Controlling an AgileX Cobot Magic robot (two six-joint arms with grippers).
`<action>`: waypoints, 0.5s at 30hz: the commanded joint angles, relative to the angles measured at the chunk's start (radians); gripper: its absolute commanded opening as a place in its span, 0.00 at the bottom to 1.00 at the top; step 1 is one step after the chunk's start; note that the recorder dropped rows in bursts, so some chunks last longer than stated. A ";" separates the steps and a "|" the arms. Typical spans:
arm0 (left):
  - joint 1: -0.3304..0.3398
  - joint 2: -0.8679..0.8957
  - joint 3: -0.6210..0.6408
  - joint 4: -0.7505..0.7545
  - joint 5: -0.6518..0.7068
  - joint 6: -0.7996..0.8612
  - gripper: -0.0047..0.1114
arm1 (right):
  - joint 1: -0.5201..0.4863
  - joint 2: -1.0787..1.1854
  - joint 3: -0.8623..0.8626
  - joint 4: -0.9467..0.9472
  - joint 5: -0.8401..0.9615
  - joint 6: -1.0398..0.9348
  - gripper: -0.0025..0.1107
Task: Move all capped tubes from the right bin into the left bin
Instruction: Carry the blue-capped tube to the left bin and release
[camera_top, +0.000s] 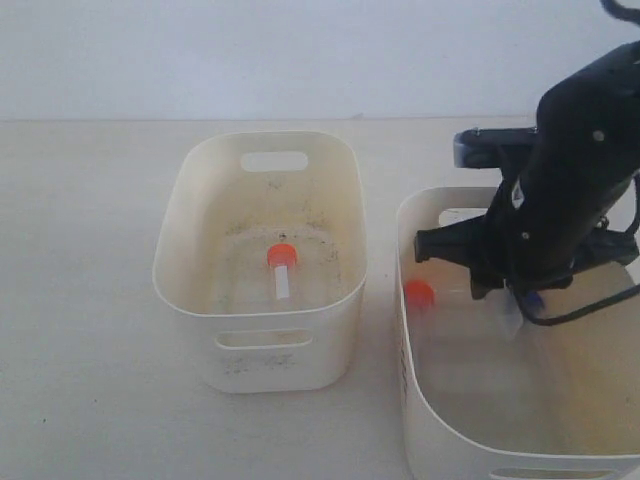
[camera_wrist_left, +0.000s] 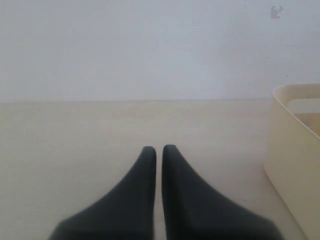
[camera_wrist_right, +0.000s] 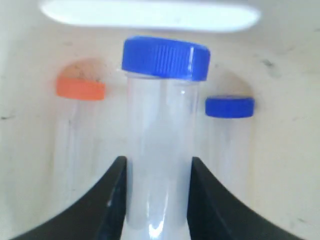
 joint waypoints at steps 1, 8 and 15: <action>-0.007 0.004 -0.002 -0.003 -0.007 -0.004 0.08 | -0.003 -0.097 0.001 -0.018 0.008 -0.008 0.02; -0.007 0.004 -0.002 -0.003 -0.007 -0.004 0.08 | 0.062 -0.202 -0.039 0.009 -0.101 -0.004 0.02; -0.007 0.004 -0.002 -0.003 -0.007 -0.004 0.08 | 0.209 -0.160 -0.132 0.046 -0.287 -0.006 0.02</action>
